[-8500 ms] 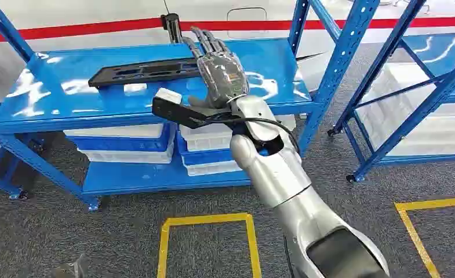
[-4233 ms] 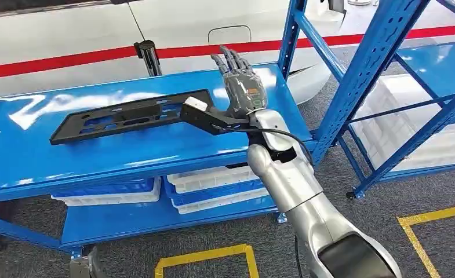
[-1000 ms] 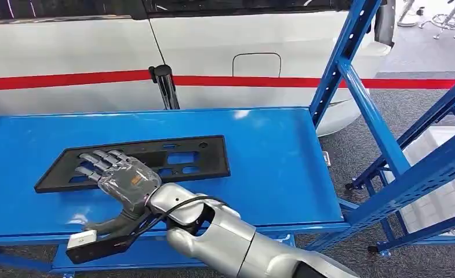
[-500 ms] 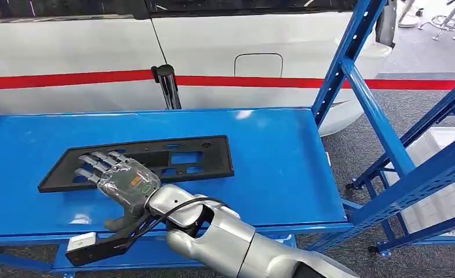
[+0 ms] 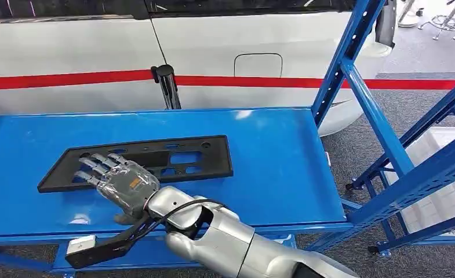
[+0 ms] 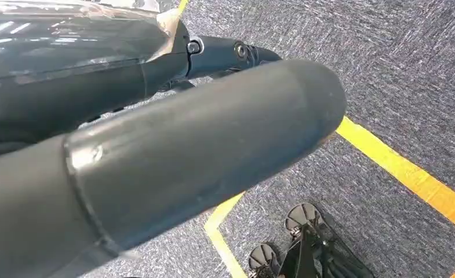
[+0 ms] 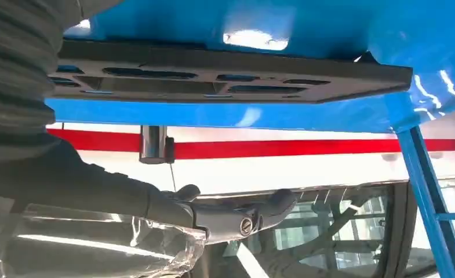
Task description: Take the parts from the cabinet and place them on the table.
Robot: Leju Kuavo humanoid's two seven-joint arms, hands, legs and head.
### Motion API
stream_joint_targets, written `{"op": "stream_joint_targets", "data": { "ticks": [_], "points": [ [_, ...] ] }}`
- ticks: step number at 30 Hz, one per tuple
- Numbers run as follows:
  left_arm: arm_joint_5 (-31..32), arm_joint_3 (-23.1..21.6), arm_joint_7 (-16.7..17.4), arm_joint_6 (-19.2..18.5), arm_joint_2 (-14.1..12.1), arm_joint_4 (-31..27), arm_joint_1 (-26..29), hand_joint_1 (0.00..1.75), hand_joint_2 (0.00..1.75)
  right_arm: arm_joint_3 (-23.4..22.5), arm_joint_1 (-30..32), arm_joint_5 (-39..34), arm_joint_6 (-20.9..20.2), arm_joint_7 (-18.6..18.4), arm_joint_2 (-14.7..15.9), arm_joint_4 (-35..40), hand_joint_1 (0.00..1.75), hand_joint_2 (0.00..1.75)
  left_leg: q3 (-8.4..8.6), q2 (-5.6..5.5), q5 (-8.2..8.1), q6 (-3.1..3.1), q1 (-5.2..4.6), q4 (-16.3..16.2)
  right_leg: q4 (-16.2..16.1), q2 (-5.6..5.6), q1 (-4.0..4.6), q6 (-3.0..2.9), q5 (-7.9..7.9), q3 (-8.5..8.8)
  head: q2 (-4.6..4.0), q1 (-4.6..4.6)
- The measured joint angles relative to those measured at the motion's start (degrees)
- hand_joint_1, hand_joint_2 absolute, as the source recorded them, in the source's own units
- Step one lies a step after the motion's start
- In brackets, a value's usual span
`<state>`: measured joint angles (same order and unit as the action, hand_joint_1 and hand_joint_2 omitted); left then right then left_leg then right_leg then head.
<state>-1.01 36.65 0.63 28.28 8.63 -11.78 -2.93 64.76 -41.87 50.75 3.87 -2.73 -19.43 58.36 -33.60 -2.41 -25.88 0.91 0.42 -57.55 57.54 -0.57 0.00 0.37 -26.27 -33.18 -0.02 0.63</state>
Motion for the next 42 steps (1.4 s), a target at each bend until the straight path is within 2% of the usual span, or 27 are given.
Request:
{"op": "stream_joint_targets", "data": {
  "ticks": [8, 11, 13, 20, 25, 42],
  "points": [
    [1.1, 0.0, 0.4, 0.2, 0.2, 0.0, 0.0, 0.00, 0.00, 1.7, 0.0, -0.1, 0.1, -2.6, 0.0, -2.1, 0.00, 1.75, 0.00, 0.00, 0.00, 0.00, -0.01, 0.0, 0.0, 0.00, -0.01, 0.00, 0.00, 0.00, 0.00, 0.00],
    [1.6, 0.0, 0.3, 2.2, 1.7, 0.0, -0.3, 0.00, 0.00, 2.7, 0.0, -0.8, 0.1, -3.1, 0.0, -3.4, 0.00, 1.75, 0.00, 0.02, 0.00, 0.00, -0.03, 0.0, 0.0, 0.00, -0.02, 0.01, 0.01, 0.00, 0.00, 0.00],
    [1.8, 0.0, 0.0, 3.8, 3.0, 0.0, -0.7, 0.00, 0.00, 3.5, -0.1, -2.0, 0.3, -5.0, 0.0, -3.8, 0.00, 1.75, -0.01, -0.01, 0.00, 0.00, -0.04, 0.0, 0.0, 0.00, -0.02, 0.01, 0.01, 0.01, 0.00, -0.02],
    [3.3, 0.0, 0.4, 4.2, 4.3, 0.0, -1.2, 0.00, 0.00, 5.4, -1.7, -4.4, 3.1, -9.0, 0.0, -8.6, 0.00, 1.75, 0.02, 0.02, 0.00, 0.01, -0.03, 0.0, 0.0, 0.00, -0.02, 0.02, 0.01, 0.02, 0.00, -0.02],
    [4.0, -0.1, 0.9, 4.1, 4.3, 0.0, -1.1, 0.00, 0.00, 5.3, -3.2, -2.2, 6.2, -11.5, 0.1, -13.5, 0.00, 1.75, 0.03, 0.02, 0.00, 0.01, -0.01, 0.0, 0.0, 0.00, -0.01, 0.02, 0.01, 0.02, 0.00, 0.00],
    [4.3, -0.1, 1.1, 4.1, 4.3, 0.0, -1.1, 0.00, 0.00, 5.1, -4.4, -0.6, 7.8, -12.5, 0.1, -17.8, 0.00, 1.75, 0.07, 0.03, 0.00, 0.01, -0.02, 0.0, 0.0, 0.00, -0.01, 0.02, 0.01, 0.06, 0.02, 0.00]
  ]
}}
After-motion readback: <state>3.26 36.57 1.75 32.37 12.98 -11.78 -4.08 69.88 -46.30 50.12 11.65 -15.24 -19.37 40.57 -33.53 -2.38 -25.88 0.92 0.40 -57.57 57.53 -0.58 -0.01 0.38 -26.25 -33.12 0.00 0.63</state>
